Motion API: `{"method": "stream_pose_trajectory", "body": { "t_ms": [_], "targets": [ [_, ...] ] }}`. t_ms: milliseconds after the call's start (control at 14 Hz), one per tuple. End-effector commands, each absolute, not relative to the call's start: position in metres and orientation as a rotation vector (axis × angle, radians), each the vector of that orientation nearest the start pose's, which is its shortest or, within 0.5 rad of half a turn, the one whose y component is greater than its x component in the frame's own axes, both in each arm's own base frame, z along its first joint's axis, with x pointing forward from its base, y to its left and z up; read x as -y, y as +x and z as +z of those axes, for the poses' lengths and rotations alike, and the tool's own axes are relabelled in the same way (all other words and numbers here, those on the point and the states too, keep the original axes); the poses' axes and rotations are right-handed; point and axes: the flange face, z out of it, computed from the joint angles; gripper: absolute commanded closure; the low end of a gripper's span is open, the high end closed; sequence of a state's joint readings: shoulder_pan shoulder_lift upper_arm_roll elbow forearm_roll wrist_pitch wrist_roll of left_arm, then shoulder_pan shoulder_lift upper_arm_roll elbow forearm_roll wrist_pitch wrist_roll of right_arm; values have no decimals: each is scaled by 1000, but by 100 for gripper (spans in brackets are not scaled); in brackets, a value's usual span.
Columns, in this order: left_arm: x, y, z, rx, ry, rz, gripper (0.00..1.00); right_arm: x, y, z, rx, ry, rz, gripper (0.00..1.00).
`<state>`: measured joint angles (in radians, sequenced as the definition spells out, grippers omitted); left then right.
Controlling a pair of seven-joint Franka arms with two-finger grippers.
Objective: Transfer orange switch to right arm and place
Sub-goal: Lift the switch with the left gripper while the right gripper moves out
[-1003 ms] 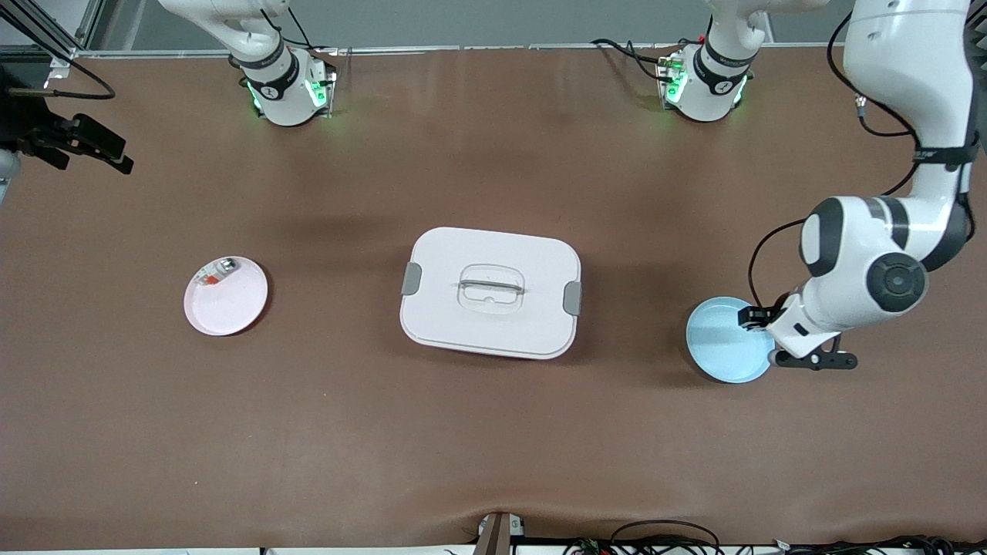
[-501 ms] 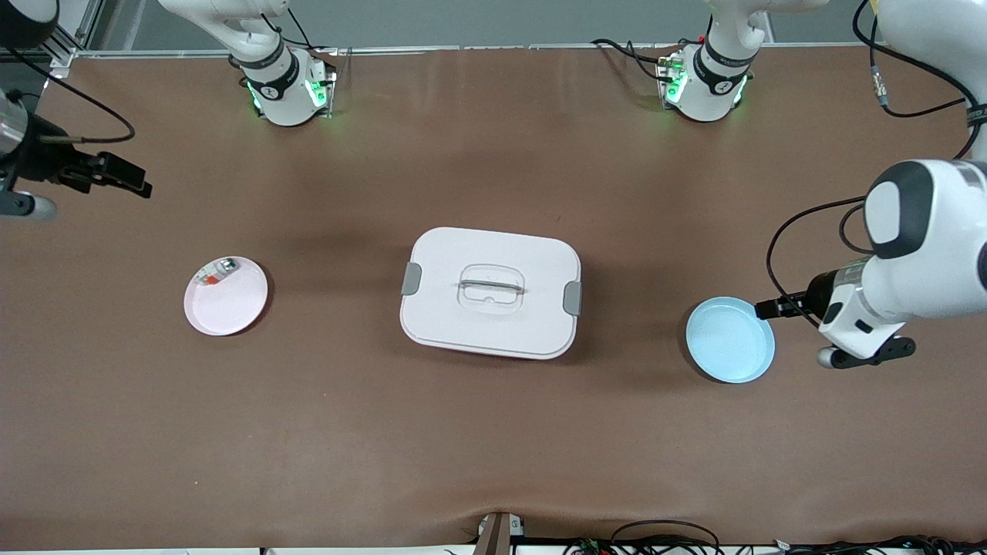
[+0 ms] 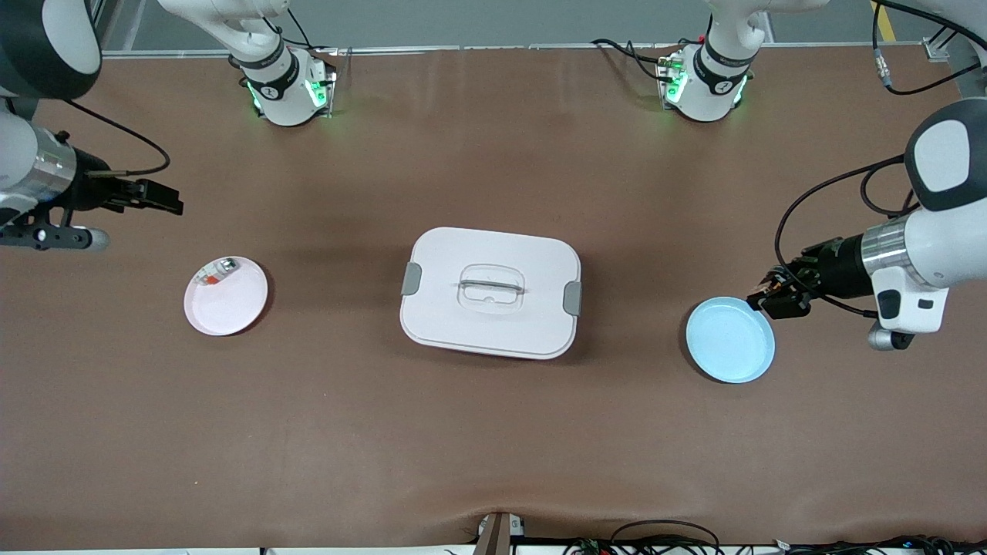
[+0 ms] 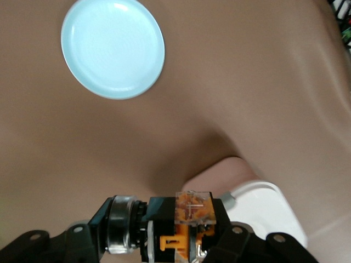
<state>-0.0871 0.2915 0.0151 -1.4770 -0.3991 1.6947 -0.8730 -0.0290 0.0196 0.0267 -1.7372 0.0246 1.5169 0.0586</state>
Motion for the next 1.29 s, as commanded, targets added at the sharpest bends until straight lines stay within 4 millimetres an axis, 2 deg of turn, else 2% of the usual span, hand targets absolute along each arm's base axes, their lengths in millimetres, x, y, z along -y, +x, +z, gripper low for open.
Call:
{"method": "stream_pose_trajectory", "body": {
  "t_ms": [0, 358, 430, 645, 788, 1003, 1217],
  "targets": [
    [122, 634, 535, 1646, -3060, 545, 63, 0, 540, 538, -106, -3093, 414, 0],
    [198, 624, 546, 1967, -2849, 650, 63, 6, 544, 533, -117, -3049, 411, 0],
    [218, 621, 547, 1994, -2838, 654, 63, 3, 547, 539, -118, -3000, 395, 0],
    [279, 607, 544, 2089, -2778, 667, 63, -13, 556, 547, -124, -2977, 457, 0],
    [310, 601, 539, 2155, -2735, 683, 63, -35, 559, 545, -86, -2924, 410, 0],
    [350, 594, 533, 2328, -2619, 709, 63, -55, 556, 529, -115, -2759, 384, 0],
    [387, 582, 526, 2424, -2547, 740, 60, -77, 555, 506, -134, -2541, 326, 0]
  ]
}}
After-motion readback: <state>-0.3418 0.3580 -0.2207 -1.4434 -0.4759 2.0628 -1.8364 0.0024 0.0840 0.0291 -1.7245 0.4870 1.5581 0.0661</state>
